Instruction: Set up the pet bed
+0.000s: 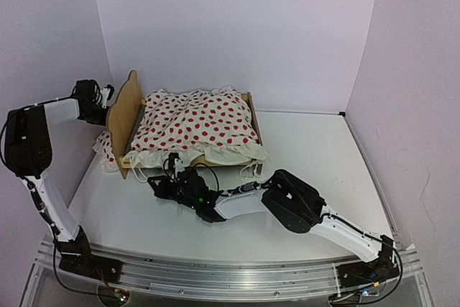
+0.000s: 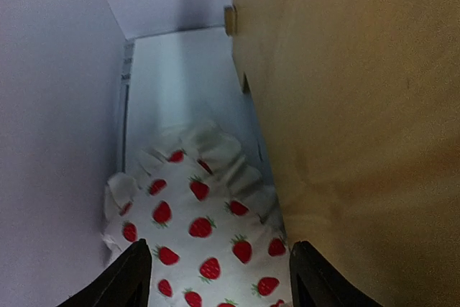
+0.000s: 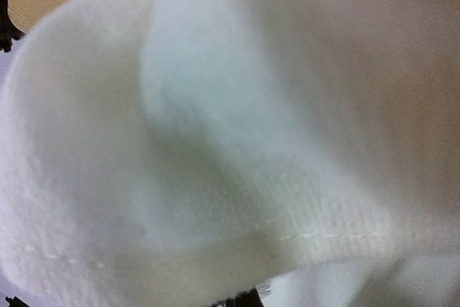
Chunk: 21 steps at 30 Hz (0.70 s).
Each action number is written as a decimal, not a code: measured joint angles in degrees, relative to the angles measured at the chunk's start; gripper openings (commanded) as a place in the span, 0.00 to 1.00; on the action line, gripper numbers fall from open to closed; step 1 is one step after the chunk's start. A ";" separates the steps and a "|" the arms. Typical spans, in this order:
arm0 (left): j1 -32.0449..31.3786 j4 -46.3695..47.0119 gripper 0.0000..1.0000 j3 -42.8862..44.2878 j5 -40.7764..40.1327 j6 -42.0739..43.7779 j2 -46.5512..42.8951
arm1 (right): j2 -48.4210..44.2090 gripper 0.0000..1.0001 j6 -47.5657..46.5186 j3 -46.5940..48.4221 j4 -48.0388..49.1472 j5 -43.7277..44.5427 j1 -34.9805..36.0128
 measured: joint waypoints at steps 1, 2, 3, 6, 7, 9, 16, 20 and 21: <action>-0.26 -0.16 0.67 -2.21 0.67 0.34 -0.95 | -0.51 0.00 -0.21 -0.83 -0.03 -0.02 -0.08; -0.46 -0.21 0.67 -4.36 1.25 0.72 -2.05 | -0.96 0.00 -0.40 -1.55 -0.02 -0.03 -0.17; -0.64 -0.21 0.67 -6.57 1.96 1.04 -3.38 | -1.37 0.00 -0.58 -2.27 0.04 -0.05 -0.24; -1.65 -0.76 0.67 -11.19 3.42 1.29 -7.55 | -2.75 0.00 -1.14 -4.63 0.17 -0.26 -0.47; -2.20 -0.82 0.67 -12.30 3.83 1.29 -9.05 | -3.40 0.00 -1.26 -5.78 0.22 -0.39 -0.56; -3.65 -1.15 0.67 -13.92 4.87 1.26 -11.95 | -4.80 0.00 -1.45 -8.18 0.36 -0.57 -0.66; -11.22 -2.13 0.67 -21.33 8.73 -0.06 -21.48 | -14.76 0.00 -2.38 -25.73 2.48 -0.65 -0.73; -13.52 -2.95 0.61 -25.49 12.13 -2.00 -25.23 | -19.18 0.00 -3.21 -33.42 3.32 -0.55 -0.77; -13.66 -3.45 0.57 -26.29 12.23 -2.81 -26.04 | -19.84 0.00 -3.35 -34.59 3.56 -0.55 -0.77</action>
